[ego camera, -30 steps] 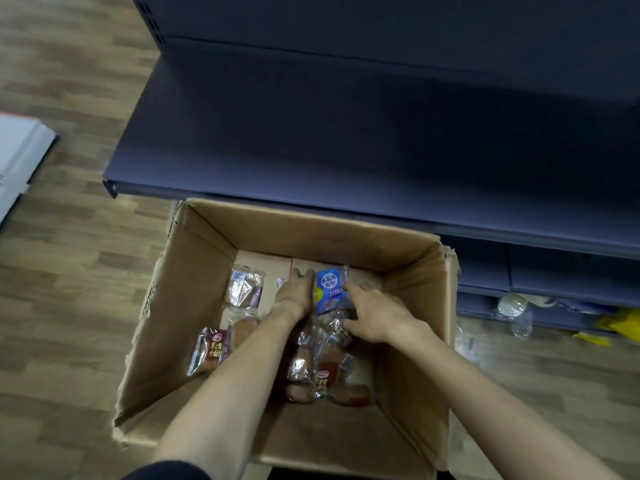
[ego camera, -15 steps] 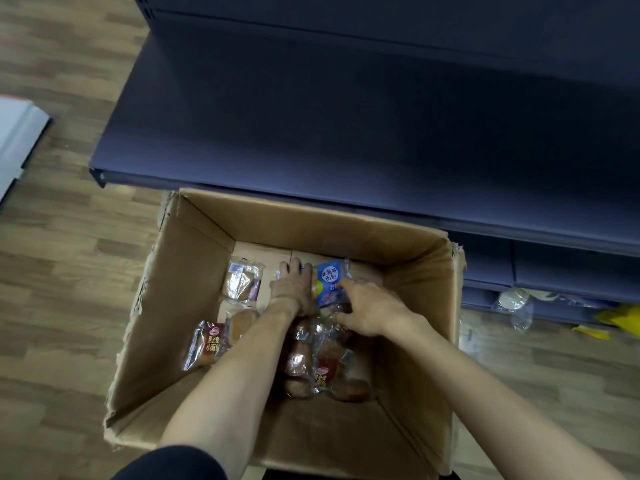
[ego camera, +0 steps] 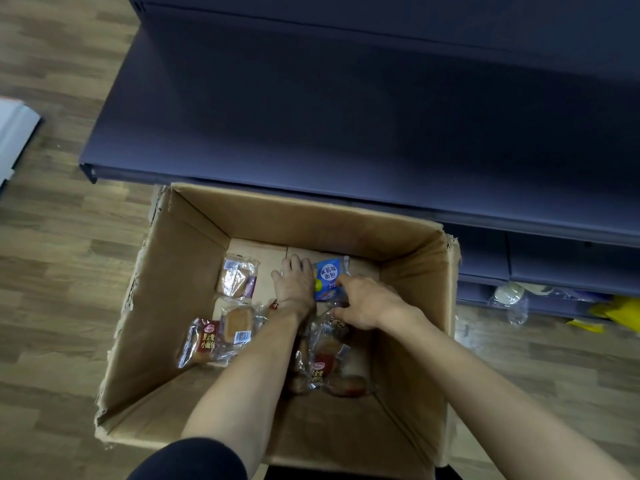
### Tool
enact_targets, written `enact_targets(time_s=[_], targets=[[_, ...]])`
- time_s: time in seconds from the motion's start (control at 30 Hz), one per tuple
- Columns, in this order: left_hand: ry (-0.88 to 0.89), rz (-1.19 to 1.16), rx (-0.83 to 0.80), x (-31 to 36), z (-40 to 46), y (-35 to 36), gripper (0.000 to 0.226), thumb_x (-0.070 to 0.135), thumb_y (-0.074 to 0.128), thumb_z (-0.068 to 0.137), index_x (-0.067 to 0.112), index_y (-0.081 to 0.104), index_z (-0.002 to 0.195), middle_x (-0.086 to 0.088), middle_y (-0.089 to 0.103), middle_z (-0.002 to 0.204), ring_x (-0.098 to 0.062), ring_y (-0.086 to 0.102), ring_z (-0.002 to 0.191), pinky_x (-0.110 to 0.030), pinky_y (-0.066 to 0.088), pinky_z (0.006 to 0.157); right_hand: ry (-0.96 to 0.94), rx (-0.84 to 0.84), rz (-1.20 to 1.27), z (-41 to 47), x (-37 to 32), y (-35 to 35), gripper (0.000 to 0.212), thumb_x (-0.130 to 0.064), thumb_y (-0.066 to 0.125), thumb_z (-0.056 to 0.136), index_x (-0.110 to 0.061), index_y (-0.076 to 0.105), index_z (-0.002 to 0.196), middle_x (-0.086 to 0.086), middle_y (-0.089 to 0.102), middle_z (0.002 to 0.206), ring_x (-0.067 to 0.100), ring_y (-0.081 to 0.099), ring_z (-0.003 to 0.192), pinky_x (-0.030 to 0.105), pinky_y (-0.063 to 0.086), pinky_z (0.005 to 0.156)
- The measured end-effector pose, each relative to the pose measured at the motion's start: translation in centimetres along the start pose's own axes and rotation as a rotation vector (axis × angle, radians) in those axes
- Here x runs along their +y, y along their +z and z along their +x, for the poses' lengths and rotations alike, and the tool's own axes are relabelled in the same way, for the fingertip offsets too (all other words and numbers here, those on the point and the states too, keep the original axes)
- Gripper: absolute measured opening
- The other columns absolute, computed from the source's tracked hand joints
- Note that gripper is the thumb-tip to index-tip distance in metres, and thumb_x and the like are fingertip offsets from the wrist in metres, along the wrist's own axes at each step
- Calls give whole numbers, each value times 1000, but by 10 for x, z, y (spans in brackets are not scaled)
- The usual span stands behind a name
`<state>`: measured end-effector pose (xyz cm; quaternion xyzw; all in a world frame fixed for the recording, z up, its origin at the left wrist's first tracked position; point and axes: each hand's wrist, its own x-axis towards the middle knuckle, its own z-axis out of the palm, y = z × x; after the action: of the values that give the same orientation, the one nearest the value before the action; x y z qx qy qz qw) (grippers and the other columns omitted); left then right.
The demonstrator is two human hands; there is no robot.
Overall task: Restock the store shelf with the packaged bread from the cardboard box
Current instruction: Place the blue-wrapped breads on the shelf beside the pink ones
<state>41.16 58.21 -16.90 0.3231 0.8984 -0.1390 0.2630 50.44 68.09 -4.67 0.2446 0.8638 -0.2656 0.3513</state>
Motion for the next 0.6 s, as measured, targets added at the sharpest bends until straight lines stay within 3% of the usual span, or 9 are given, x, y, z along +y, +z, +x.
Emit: enact_targets(time_s=[0.2, 0.3, 0.6], targets=[[86, 76, 184, -13, -11, -12, 65, 29, 70, 78, 17, 36, 131, -6, 42, 128, -24, 42, 116, -37, 38, 89, -2, 57, -88, -6, 0, -5, 61, -44, 62, 92, -21, 40, 144, 8, 50, 143, 28, 50, 129, 33, 42, 98], [173, 152, 285, -24, -21, -29, 61, 24, 71, 75, 17, 39, 127, -5, 47, 123, -25, 46, 113, -37, 38, 84, 3, 89, -136, -12, -1, -8, 61, -46, 62, 91, -21, 40, 142, 9, 52, 140, 30, 52, 126, 35, 44, 95], [265, 245, 494, -49, -59, -82, 78, 44, 80, 60, 11, 46, 121, -7, 52, 113, -26, 49, 101, -39, 38, 80, -79, 381, -154, -43, -10, -7, 76, -48, 66, 86, -21, 27, 146, 8, 34, 144, 30, 54, 114, 43, 51, 86]])
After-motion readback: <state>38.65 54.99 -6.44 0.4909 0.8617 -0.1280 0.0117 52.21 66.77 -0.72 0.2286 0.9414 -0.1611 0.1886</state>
